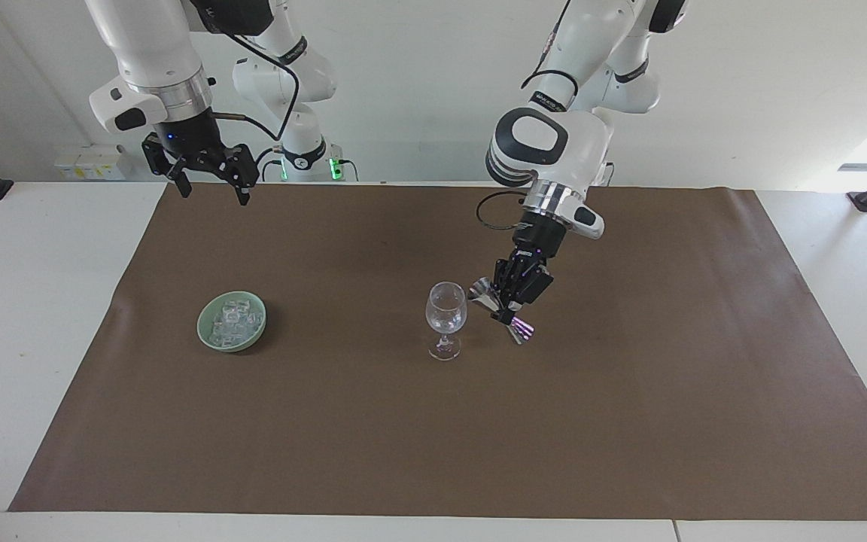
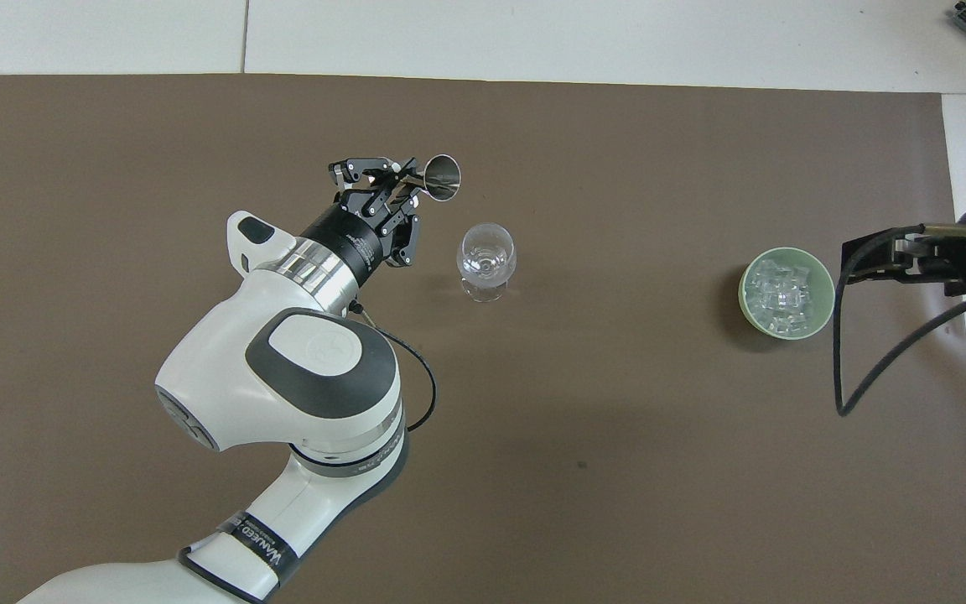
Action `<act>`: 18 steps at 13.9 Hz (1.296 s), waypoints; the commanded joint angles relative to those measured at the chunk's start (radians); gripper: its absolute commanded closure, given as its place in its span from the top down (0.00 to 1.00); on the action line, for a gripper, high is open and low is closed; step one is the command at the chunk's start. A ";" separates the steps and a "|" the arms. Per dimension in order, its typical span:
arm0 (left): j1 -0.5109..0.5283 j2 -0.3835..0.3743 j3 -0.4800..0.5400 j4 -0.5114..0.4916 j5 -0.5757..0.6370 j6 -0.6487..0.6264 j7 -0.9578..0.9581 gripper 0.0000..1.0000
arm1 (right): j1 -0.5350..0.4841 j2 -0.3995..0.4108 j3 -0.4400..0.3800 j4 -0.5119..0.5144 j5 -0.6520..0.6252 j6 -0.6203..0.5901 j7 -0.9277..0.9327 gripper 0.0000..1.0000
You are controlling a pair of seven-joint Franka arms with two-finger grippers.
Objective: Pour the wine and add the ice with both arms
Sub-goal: 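Carry the jigger with the left gripper back toward its starting spot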
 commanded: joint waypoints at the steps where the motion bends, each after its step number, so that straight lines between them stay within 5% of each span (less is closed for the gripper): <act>1: 0.070 -0.071 -0.004 -0.084 -0.011 -0.124 -0.136 0.00 | -0.007 -0.023 0.003 -0.022 0.004 -0.008 -0.027 1.00; 11: 0.374 -0.250 0.002 -0.354 -0.011 -0.573 -0.330 0.00 | -0.007 -0.023 0.003 -0.022 0.004 -0.008 -0.027 1.00; 18: 0.593 -0.293 0.005 -0.495 -0.006 -0.833 -0.331 0.00 | -0.007 -0.023 0.003 -0.022 0.004 -0.008 -0.027 1.00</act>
